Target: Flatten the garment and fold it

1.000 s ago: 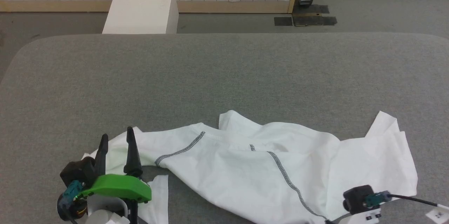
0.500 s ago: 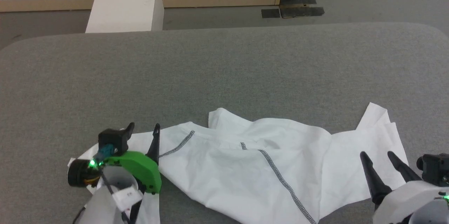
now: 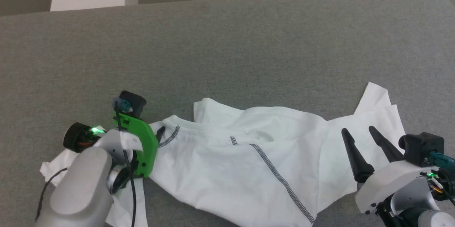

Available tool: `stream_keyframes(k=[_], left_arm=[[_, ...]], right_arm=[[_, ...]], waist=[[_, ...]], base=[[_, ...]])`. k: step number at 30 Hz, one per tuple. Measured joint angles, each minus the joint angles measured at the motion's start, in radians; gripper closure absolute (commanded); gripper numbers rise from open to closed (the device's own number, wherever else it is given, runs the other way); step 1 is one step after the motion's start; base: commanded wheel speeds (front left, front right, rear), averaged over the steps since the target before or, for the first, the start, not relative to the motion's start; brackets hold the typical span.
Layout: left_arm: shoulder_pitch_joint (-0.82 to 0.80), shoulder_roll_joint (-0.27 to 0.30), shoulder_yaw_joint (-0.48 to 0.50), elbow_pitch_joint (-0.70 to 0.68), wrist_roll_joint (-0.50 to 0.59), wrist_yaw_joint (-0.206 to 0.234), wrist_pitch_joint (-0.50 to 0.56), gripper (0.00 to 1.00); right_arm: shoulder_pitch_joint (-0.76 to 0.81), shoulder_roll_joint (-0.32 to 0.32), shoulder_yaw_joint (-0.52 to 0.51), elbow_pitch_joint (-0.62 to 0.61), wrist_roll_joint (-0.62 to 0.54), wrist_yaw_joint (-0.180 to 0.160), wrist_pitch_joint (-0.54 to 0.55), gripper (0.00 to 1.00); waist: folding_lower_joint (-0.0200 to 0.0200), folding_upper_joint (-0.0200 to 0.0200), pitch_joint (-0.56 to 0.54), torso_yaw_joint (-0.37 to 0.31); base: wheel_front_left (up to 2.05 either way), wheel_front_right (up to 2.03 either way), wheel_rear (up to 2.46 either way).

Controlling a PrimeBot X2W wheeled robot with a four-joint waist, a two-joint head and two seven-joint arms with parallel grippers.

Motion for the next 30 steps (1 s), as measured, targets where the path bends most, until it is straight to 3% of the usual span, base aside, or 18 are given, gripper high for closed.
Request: stream_keyframes(k=[2, 7, 12, 17, 23, 27, 28, 29, 30], left_arm=[[-0.02, 0.018, -0.016, -0.009, -0.06, 0.0, 0.07, 1.0], [-0.038, 0.073, -0.044, -0.086, -0.182, 0.0, 0.141, 1.0], [-0.074, 0.131, 0.0, -0.13, -0.197, 0.002, 0.062, 1.0], [-0.187, 0.159, 0.083, -0.127, -0.136, 0.075, -0.086, 1.0], [-0.277, 0.158, 0.183, 0.008, -0.081, 0.228, -0.254, 1.0], [-0.274, 0.139, 0.193, 0.107, -0.096, 0.244, -0.258, 1.0], [-0.271, 0.13, 0.194, 0.121, -0.102, 0.244, -0.262, 0.73], [-0.265, 0.118, 0.192, 0.137, -0.109, 0.241, -0.267, 0.05], [-0.257, 0.105, 0.192, 0.149, -0.117, 0.233, -0.271, 0.0]], right_arm=[[-0.009, 0.0, 0.002, 0.009, 0.002, 0.0, -0.006, 0.0], [-0.016, 0.0, 0.001, 0.016, 0.003, 0.0, -0.007, 0.0], [-0.044, 0.0, 0.01, 0.013, 0.002, 0.0, -0.014, 0.0], [-0.096, 0.0, 0.038, 0.015, 0.002, 0.0, -0.017, 0.0], [-0.163, 0.0, 0.069, 0.037, 0.002, 0.0, -0.034, 0.0], [-0.183, 0.0, 0.086, 0.051, 0.0, 0.0, -0.041, 0.0], [-0.185, 0.0, 0.089, 0.053, -0.002, 0.0, -0.042, 0.0], [-0.19, 0.0, 0.09, 0.057, -0.004, 0.0, -0.042, 0.0], [-0.197, -0.001, 0.094, 0.059, -0.011, 0.0, -0.042, 0.0]], waist=[[0.0, 0.0, 0.013, -0.013], [0.0, 0.0, 0.034, -0.037], [0.0001, -0.0001, 0.055, -0.048], [0.0001, 0.0, 0.085, -0.056], [0.0001, 0.0, 0.125, -0.07], [0.0001, -0.0001, 0.137, -0.08], [0.0001, -0.0001, 0.138, -0.08], [0.0002, 0.0, 0.139, -0.078], [0.0002, 0.0, 0.138, -0.075]], base=[[0.0, 0.0, 0.0], [0.0, 0.0, 0.0], [0.0, 0.0, 0.0], [0.0, 0.0, 0.0], [0.0, 0.0, 0.0], [0.0, 0.0, 0.0], [0.0, 0.0, 0.0], [0.0, 0.0, 0.0], [0.0, 0.0, 0.0]])
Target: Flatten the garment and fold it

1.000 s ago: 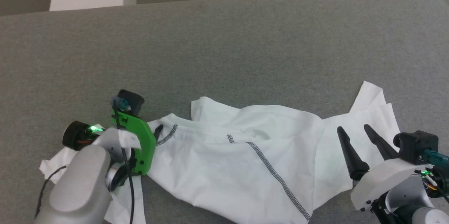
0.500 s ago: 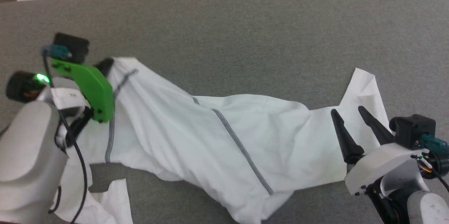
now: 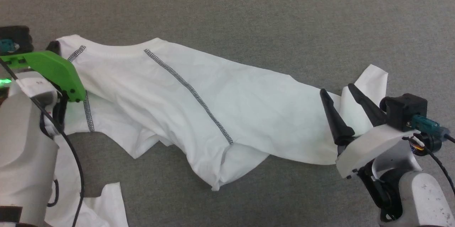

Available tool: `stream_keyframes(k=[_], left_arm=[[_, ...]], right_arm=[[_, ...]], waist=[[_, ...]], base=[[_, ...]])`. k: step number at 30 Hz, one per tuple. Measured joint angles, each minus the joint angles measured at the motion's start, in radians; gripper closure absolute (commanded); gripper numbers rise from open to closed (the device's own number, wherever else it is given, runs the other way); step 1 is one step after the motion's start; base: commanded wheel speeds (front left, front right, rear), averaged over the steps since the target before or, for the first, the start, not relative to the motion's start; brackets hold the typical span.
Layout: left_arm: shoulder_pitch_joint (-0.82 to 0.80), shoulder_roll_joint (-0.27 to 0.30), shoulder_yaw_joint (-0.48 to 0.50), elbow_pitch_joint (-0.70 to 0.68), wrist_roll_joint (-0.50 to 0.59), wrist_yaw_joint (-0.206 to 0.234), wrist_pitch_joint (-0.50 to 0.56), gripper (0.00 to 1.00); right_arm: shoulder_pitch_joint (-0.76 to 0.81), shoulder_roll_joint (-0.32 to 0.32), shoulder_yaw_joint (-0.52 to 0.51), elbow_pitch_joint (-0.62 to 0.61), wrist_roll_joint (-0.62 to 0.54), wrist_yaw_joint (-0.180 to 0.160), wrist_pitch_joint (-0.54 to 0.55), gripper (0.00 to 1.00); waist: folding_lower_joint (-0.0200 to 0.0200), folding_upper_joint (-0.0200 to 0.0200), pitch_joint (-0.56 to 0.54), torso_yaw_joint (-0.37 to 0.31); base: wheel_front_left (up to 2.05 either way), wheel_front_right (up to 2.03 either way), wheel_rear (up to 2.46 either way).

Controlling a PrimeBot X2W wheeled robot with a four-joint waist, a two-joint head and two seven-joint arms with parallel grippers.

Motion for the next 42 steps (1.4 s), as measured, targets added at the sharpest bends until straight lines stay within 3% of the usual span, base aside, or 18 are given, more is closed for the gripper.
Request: stream_keyframes(k=[4, 12, 16, 21, 24, 25, 27, 28, 33, 42], left_arm=[[0.042, -0.035, 0.01, 0.02, -0.039, -0.021, -0.072, 0.0], [0.154, -0.127, 0.065, -0.069, -0.072, -0.052, -0.395, 0.0], [0.224, -0.181, 0.09, -0.172, -0.06, -0.051, -0.431, 0.0], [0.309, -0.273, 0.151, -0.354, 0.029, -0.045, -0.435, 0.0], [0.358, -0.326, 0.195, -0.402, 0.064, -0.057, -0.435, 0.0], [0.369, -0.338, 0.202, -0.409, 0.077, -0.062, -0.435, 0.0], [0.387, -0.363, 0.216, -0.421, 0.097, -0.077, -0.435, 0.0], [0.393, -0.37, 0.221, -0.423, 0.104, -0.082, -0.435, 0.0], [0.41, -0.39, 0.255, -0.42, 0.142, -0.11, -0.435, 0.0], [0.409, -0.41, 0.265, -0.376, 0.172, -0.15, -0.435, 0.0]], right_arm=[[-0.04, -0.002, 0.021, 0.015, -0.017, 0.0, -0.004, 0.0], [-0.189, -0.057, 0.118, 0.166, -0.016, 0.0, 0.029, 0.0], [-0.283, -0.085, 0.169, 0.3, -0.005, 0.0, 0.092, 0.0], [-0.408, -0.115, 0.218, 0.455, 0.003, 0.0, 0.171, 0.0], [-0.465, -0.129, 0.252, 0.56, 0.013, 0.0, 0.266, 0.0], [-0.472, -0.135, 0.263, 0.582, 0.015, 0.0, 0.297, 0.38], [-0.503, -0.149, 0.272, 0.602, 0.023, 0.0, 0.357, 0.86], [-0.516, -0.156, 0.27, 0.606, 0.021, 0.001, 0.372, 1.0], [-0.538, -0.184, 0.225, 0.612, -0.021, 0.005, 0.372, 1.0], [-0.572, -0.249, -0.041, 0.651, -0.142, 0.005, 0.252, 1.0]], waist=[[0.0, 0.0, -0.009, 0.017], [-0.0001, 0.0, -0.035, 0.077], [-0.0001, 0.0, -0.042, 0.117], [-0.0001, 0.0, -0.037, 0.172], [-0.0001, 0.0, -0.028, 0.206], [-0.0001, 0.0, -0.026, 0.214], [-0.0002, 0.0, -0.021, 0.235], [-0.0002, 0.0, -0.019, 0.242], [-0.0002, 0.0, -0.012, 0.272], [-0.0002, 0.0, -0.028, 0.273]], base=[[0.0, 0.0, 0.0], [0.0, 0.0, 0.0], [0.0, 0.0, 0.0], [0.0, 0.0, 0.0], [0.0, 0.0, 0.0], [0.0, 0.0, 0.0], [0.0, 0.0, 0.0], [0.0, 0.0, 0.0], [0.0, 0.0, 0.0], [0.0, 0.0, 0.0]])
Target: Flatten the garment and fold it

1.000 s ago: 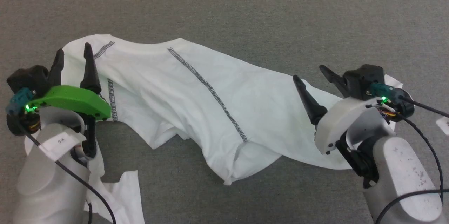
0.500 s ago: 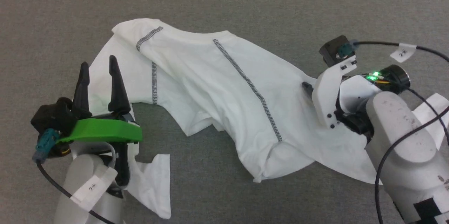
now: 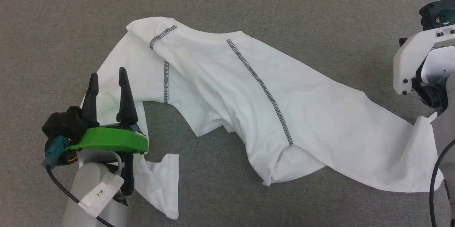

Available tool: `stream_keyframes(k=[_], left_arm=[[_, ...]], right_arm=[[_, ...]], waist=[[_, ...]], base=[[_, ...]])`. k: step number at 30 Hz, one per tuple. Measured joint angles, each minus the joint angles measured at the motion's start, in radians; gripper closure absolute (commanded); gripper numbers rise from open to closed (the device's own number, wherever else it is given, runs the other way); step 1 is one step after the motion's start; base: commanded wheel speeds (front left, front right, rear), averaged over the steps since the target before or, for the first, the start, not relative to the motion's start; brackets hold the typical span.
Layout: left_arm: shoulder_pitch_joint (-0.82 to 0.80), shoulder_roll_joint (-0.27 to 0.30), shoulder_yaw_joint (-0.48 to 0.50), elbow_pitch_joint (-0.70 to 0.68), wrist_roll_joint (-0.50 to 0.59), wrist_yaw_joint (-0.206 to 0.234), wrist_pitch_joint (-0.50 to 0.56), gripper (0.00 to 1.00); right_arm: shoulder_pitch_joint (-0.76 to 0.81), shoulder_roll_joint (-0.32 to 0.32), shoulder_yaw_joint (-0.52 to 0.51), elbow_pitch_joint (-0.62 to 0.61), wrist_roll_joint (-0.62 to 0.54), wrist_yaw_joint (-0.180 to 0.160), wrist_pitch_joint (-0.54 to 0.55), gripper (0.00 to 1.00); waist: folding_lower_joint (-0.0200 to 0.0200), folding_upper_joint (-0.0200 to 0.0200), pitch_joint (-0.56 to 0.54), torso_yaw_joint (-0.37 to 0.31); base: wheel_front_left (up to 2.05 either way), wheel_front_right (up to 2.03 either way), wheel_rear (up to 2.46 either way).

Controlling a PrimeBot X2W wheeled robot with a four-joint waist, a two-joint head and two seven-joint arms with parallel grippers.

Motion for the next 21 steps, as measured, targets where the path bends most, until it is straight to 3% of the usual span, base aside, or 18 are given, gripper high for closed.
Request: stream_keyframes(k=[3, 4, 5, 15, 21], left_arm=[[-0.001, -0.002, 0.0, 0.012, 0.01, -0.009, 0.0, 0.0], [-0.001, -0.003, 0.001, 0.015, 0.016, -0.009, 0.0, 0.0], [-0.001, -0.004, 0.001, 0.015, 0.022, -0.013, 0.0, 0.0], [-0.001, -0.01, 0.009, 0.002, 0.03, -0.025, 0.0, 0.0], [-0.007, -0.012, 0.0, -0.006, 0.03, -0.029, 0.0, 0.0]], right_arm=[[0.0, 0.021, 0.002, -0.005, 0.044, 0.0, -0.021, 1.0], [0.004, 0.027, 0.024, -0.018, 0.066, 0.0, -0.033, 0.58], [0.008, 0.033, 0.05, -0.033, 0.093, 0.0, -0.045, 0.0], [0.152, 0.041, 0.284, -0.206, 0.301, 0.0, -0.2, 0.0], [0.127, 0.074, 0.309, -0.078, 0.277, 0.0, -0.226, 0.0]], waist=[[0.0, 0.0, -0.002, -0.003], [0.0, 0.0, -0.003, -0.005], [0.0, 0.0, -0.004, -0.008], [0.0, 0.0, -0.018, -0.026], [0.0, 0.0, 0.01, -0.016]], base=[[0.0, 0.0, 0.0], [0.0, 0.0, 0.0], [0.0, 0.0, 0.0], [0.0, 0.0, 0.0], [0.0, 0.0, 0.0]])
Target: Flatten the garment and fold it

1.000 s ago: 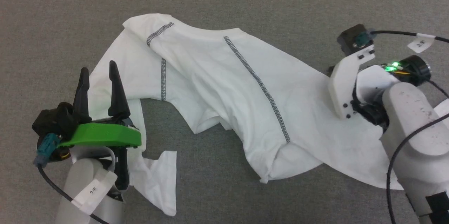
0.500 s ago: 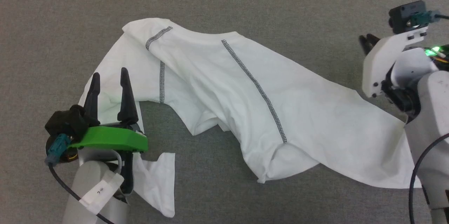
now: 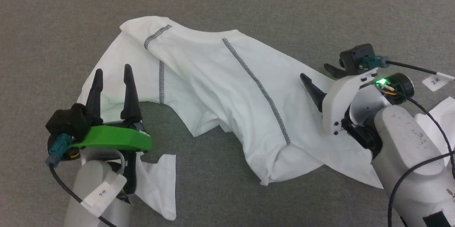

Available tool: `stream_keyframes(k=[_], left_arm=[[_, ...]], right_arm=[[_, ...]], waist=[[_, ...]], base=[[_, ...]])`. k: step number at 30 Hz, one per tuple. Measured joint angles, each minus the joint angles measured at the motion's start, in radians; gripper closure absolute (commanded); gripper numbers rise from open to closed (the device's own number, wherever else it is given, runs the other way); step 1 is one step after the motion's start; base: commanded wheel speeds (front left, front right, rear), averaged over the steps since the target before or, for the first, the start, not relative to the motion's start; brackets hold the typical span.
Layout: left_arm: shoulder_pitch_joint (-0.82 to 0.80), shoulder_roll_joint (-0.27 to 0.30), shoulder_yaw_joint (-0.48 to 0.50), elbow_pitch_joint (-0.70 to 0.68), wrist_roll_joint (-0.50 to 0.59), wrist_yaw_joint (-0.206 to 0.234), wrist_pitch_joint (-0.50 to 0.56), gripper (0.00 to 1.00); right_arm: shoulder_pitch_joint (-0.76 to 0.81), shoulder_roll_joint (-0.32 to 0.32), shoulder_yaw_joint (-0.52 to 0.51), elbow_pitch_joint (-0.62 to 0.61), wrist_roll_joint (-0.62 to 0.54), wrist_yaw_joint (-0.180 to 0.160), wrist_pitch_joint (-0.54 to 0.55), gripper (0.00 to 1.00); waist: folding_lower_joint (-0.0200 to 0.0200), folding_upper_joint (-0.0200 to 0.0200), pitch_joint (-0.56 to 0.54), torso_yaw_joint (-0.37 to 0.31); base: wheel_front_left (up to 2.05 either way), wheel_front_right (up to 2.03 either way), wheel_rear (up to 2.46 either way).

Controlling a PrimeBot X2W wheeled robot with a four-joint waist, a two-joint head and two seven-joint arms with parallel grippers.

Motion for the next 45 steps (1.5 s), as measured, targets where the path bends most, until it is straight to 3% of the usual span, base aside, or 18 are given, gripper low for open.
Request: stream_keyframes(k=[5, 6, 9, 10, 15, 20, 27, 34, 36, 37, 45], left_arm=[[-0.01, -0.002, -0.013, 0.001, -0.005, -0.001, 0.0, 0.0], [-0.011, -0.002, -0.015, 0.002, -0.008, -0.001, 0.0, 0.0], [-0.013, -0.001, -0.016, 0.004, -0.01, -0.001, 0.0, 0.0], [-0.013, -0.002, -0.018, 0.005, -0.011, -0.001, 0.0, 0.0], [-0.013, -0.002, -0.022, 0.005, -0.019, 0.004, 0.0, 0.0], [-0.013, -0.002, -0.021, 0.005, -0.019, 0.005, 0.0, 0.0], [-0.014, -0.002, -0.025, 0.007, -0.019, 0.005, 0.0, 0.0], [-0.025, -0.002, -0.046, 0.032, -0.016, -0.004, 0.0, 0.0], [-0.032, -0.002, -0.049, 0.04, -0.007, -0.005, 0.0, 0.0], [-0.036, -0.002, -0.05, 0.046, -0.003, -0.006, 0.0, 0.0], [-0.099, 0.035, -0.111, 0.112, 0.024, -0.031, 0.048, 0.0]], right_arm=[[-0.077, 0.014, 0.026, 0.108, -0.074, 0.0, 0.092, 0.0], [-0.097, 0.016, 0.033, 0.122, -0.089, 0.0, 0.127, 0.06], [-0.145, 0.016, 0.059, 0.14, -0.12, 0.0, 0.224, 0.96], [-0.154, 0.014, 0.07, 0.14, -0.126, 0.0, 0.248, 1.0], [-0.167, 0.002, 0.14, 0.105, -0.126, 0.0, 0.304, 1.0], [-0.161, -0.058, 0.141, 0.051, -0.108, 0.001, 0.302, 1.0], [-0.161, -0.183, -0.054, 0.05, -0.175, 0.001, 0.26, 1.0], [-0.181, -0.181, -0.241, 0.107, -0.225, 0.001, 0.17, 1.0], [-0.185, -0.155, -0.272, 0.123, -0.224, 0.001, 0.146, 0.22], [-0.185, -0.139, -0.276, 0.131, -0.225, 0.0, 0.137, 0.0], [-0.08, -0.071, -0.281, 0.032, -0.163, 0.0, -0.011, 0.0]], waist=[[0.0, 0.0, 0.019, 0.023], [0.0, 0.0, 0.022, 0.028], [0.0, 0.0, 0.029, 0.041], [0.0, 0.0, 0.03, 0.044], [0.0, 0.0, 0.031, 0.05], [0.0, 0.0, 0.029, 0.041], [0.0, 0.0, 0.028, 0.029], [0.0, 0.0, 0.044, 0.032], [0.0001, 0.0, 0.047, 0.031], [0.0001, 0.0, 0.047, 0.03], [0.0, 0.0, 0.01, 0.003]], base=[[0.0, 0.0, 0.0], [0.0, 0.0, 0.0], [0.0, 0.0, 0.0], [0.0, 0.0, 0.0], [0.0, 0.0, 0.0], [0.0, 0.0, 0.0], [0.0, 0.0, 0.0], [0.0, 0.0, 0.0], [0.0, 0.0, 0.0], [0.0, 0.0, 0.0], [0.0, 0.0, 0.0]])
